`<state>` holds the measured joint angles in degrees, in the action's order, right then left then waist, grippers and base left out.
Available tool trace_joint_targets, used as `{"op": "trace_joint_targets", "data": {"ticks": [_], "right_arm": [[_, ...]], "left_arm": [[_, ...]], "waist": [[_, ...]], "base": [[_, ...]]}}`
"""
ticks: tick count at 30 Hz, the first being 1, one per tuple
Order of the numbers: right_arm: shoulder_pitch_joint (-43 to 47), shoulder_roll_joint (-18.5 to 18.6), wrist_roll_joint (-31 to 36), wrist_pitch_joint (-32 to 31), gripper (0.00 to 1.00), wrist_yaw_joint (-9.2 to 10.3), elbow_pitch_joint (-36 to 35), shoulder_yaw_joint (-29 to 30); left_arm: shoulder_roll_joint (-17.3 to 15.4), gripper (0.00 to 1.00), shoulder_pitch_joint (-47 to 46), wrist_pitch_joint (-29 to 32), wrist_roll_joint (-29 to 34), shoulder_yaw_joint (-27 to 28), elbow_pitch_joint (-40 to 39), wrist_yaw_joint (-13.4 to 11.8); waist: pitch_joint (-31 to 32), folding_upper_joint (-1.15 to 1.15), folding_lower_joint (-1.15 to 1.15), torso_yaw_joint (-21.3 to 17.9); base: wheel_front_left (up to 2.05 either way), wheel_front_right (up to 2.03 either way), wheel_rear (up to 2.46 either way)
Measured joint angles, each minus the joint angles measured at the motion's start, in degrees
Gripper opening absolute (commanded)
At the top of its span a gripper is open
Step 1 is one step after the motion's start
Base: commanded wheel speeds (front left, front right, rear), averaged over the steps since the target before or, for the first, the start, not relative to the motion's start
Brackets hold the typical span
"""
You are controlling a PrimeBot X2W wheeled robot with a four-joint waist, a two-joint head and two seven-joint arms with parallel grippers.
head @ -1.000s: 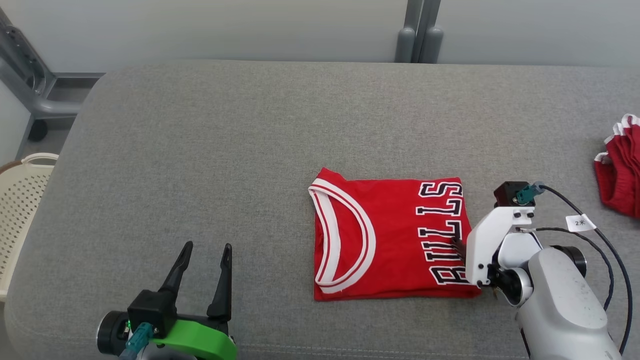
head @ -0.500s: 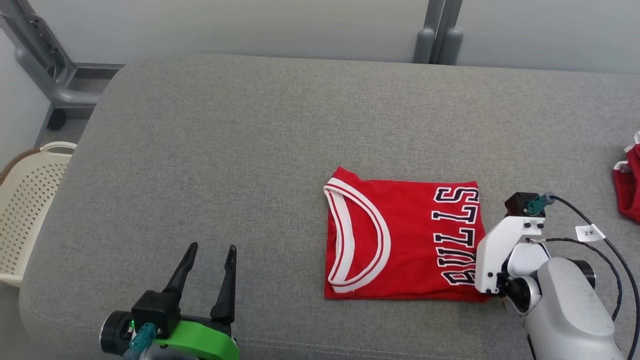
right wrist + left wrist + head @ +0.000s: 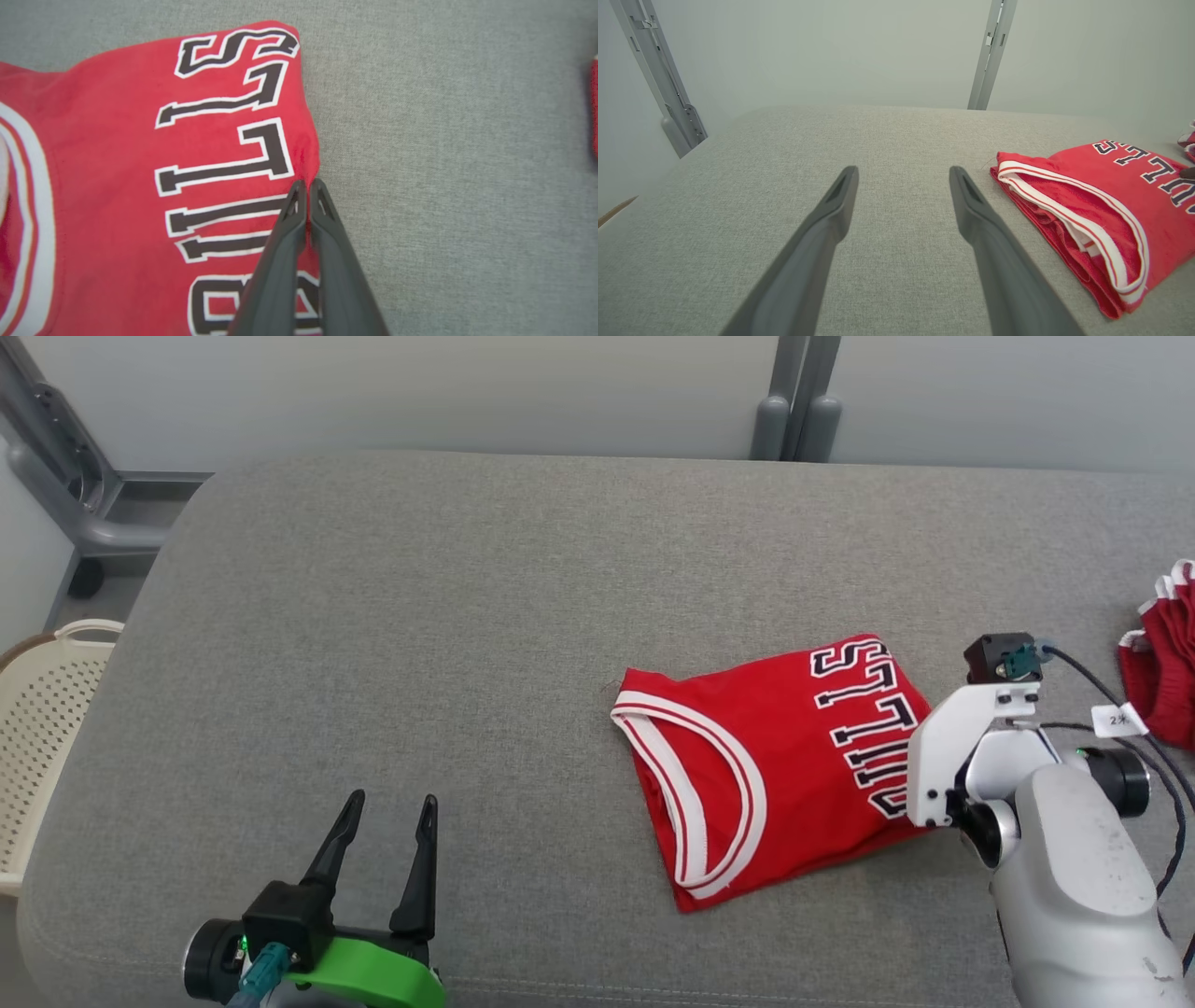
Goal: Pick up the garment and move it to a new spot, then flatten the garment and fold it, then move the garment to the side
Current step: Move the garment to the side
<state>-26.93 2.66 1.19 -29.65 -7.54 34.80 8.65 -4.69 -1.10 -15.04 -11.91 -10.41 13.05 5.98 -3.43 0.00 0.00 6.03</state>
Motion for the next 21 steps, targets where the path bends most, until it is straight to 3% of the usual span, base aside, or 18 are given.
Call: {"op": "trace_joint_targets", "data": {"ticks": [8,21], "right_arm": [[-6.39,0.45,6.59,0.10,0.00,0.01,-3.07,0.44],[-18.68,1.08,9.22,1.44,0.00,0.01,-3.72,1.99]], "left_arm": [[0.33,1.00,-0.04,0.00,0.54,0.33,-1.26,0.01],[0.19,1.00,-3.32,0.00,1.70,0.89,-2.30,0.55]], "waist": [[-0.78,0.00,0.00,-3.50],[-5.14,0.00,0.00,-11.09]], "base": [[0.00,0.00,0.00],[0.00,0.00,0.00]]}}
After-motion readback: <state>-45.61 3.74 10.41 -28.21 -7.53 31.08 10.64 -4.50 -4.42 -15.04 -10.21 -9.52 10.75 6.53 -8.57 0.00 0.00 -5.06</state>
